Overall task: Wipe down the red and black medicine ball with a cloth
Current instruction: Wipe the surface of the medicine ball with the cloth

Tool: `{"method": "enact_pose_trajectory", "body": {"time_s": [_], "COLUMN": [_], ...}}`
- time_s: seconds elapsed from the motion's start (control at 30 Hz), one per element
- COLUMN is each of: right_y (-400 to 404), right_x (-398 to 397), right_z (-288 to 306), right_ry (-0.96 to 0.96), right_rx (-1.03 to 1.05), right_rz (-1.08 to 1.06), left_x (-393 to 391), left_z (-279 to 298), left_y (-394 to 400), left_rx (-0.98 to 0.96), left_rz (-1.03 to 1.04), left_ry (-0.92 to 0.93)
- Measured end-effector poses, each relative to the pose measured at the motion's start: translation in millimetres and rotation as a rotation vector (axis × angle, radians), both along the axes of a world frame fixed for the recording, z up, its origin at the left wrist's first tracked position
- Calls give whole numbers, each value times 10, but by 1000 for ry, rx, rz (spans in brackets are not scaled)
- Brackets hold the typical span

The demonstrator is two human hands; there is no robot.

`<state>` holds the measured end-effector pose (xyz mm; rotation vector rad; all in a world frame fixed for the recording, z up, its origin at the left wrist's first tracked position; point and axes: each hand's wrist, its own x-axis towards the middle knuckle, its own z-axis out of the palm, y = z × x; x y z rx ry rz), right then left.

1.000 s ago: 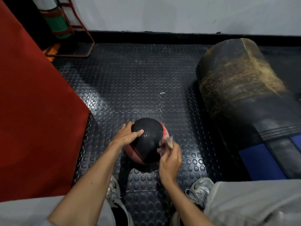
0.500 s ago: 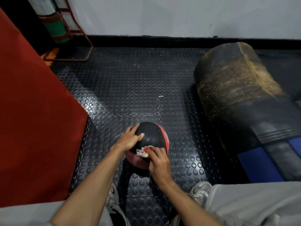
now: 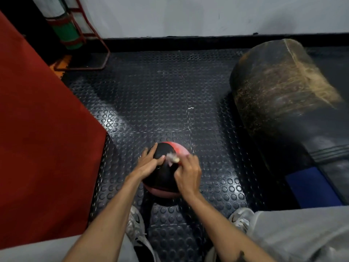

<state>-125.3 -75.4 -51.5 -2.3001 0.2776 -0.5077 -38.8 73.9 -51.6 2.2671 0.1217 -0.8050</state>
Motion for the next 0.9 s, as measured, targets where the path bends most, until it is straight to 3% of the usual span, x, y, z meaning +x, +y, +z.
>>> {"method": "enact_pose_trajectory", "body": {"time_s": [0.07, 0.17, 0.37, 0.6, 0.7, 0.8, 0.9], "right_y": [-40, 22, -31, 208, 500, 485, 362], "right_x": [364, 469, -374, 132, 77, -141, -168], "right_z": [119, 25, -337, -102, -85, -276, -422], "right_ry": [54, 151, -50, 91, 79, -78, -80], "right_rx": [16, -68, -24, 245, 148, -9, 25], "right_rz": [-21, 111, 119, -142, -9, 221, 148], "left_x": [11, -13, 31, -72, -17, -39, -134], "left_z": [-9, -15, 14, -58, 26, 153, 96], "left_y": [-58, -163, -7, 150, 164, 136, 226], "left_rx": [6, 16, -18, 46, 158, 118, 75], "left_rz": [-21, 17, 53, 187, 278, 296, 308], "left_ry": [-6, -30, -8, 22, -1, 1, 32]}}
